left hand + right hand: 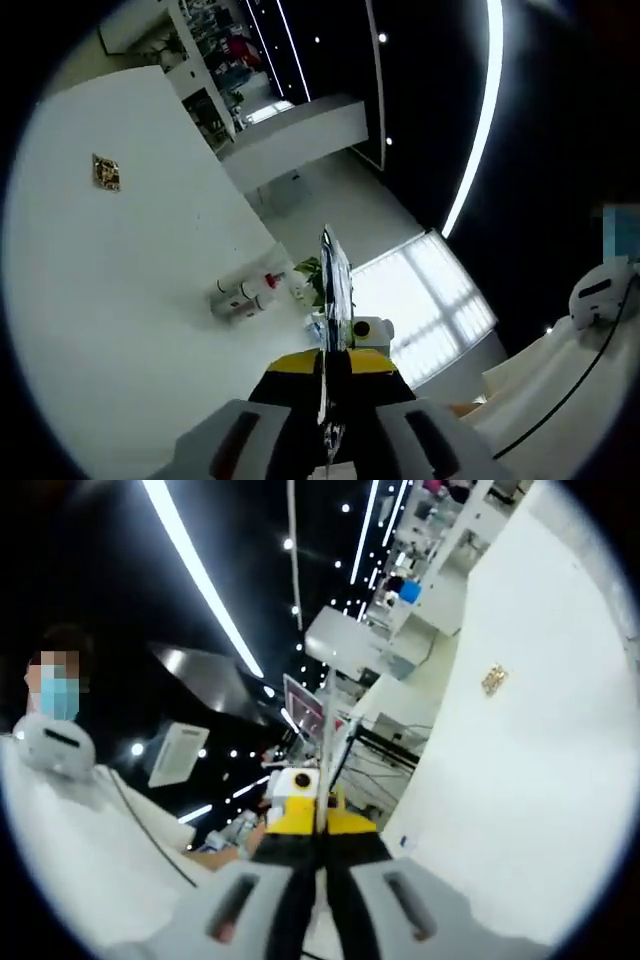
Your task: Arrange the skincare products in the storage area until every visible bottle or jar stands upright without overlapping.
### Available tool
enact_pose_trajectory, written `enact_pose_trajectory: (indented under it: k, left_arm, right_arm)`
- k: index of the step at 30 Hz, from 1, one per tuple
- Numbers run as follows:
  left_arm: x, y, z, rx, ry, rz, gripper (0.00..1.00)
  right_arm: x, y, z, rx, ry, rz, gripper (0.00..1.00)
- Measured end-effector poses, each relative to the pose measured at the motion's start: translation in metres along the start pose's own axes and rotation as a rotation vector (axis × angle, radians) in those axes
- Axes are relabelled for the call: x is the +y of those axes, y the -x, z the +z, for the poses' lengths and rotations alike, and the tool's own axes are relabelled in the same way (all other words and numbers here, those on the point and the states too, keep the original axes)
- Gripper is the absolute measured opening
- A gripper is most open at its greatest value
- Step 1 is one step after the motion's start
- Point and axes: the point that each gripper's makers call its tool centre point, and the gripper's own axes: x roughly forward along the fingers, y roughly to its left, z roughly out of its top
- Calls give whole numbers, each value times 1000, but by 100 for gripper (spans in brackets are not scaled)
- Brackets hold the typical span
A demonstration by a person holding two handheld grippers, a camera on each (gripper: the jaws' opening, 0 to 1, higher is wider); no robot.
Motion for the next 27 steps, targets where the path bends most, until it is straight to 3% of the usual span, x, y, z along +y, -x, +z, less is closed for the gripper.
enact_pose_trajectory:
  k: [5, 8, 9, 11, 13, 17, 22, 24, 27]
  left_arm:
    - [4, 2, 6, -35, -32, 30, 1]
    - [10, 6, 16, -97, -28, 45, 1]
    - [14, 8, 21, -131, -28, 55, 1]
    - [15, 8, 22, -128, 16, 42, 1]
    - [17, 7, 23, -127, -9, 64, 1]
    - [21, 6, 25, -122, -13, 71, 2]
    - [38, 10, 21, -118, -50, 135, 7]
    - [45, 14, 19, -123, -37, 180, 13]
    - [47, 20, 12, -105, -43, 189, 18]
  right_arm:
    - [-4, -4, 0, 8, -10, -17, 1]
    - [-10, -10, -5, 37, -1, -44, 11]
    - [-12, -11, -9, 62, 2, -57, 10]
    - [-16, -11, -9, 69, 21, -79, 3]
    - [-20, -12, -7, 62, -55, -104, 1]
    - [-19, -13, -7, 59, 0, -120, 0]
    - [-27, -13, -7, 62, 19, -150, 0]
    - [-32, -10, 3, 37, 18, -175, 0]
    - [-37, -6, 14, 25, 17, -182, 0]
